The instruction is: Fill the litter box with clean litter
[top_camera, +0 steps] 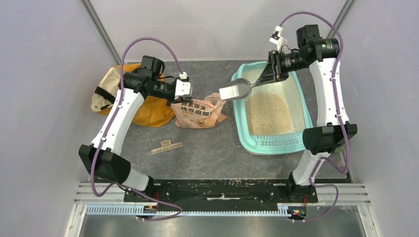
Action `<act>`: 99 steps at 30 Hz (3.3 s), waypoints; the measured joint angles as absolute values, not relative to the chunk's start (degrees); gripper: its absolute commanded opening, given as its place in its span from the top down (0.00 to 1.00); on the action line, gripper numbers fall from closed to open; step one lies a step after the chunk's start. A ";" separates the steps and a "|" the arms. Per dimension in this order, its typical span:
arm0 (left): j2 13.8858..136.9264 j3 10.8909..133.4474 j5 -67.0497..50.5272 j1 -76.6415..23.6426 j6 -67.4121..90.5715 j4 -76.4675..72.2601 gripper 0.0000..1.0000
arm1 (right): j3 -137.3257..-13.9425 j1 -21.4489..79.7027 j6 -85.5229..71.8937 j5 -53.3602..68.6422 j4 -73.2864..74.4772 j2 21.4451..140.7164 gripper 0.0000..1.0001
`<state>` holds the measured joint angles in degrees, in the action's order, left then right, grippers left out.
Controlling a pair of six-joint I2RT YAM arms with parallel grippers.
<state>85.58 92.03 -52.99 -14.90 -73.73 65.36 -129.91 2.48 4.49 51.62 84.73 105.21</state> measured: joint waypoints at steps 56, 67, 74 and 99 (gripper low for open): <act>75.22 79.44 -46.37 -20.64 -81.56 51.13 0.98 | -139.06 26.57 17.21 26.92 88.84 112.16 1.00; 71.85 74.00 -45.93 -21.69 -78.59 45.54 0.98 | -140.11 31.03 9.52 17.47 87.81 115.52 1.00; 69.23 71.44 -44.34 -22.00 -76.88 42.78 0.98 | -140.97 30.79 2.76 16.51 84.93 115.92 1.00; 68.07 70.00 -43.03 -23.18 -74.41 37.08 0.98 | -121.97 32.62 -10.59 12.21 70.30 114.13 1.00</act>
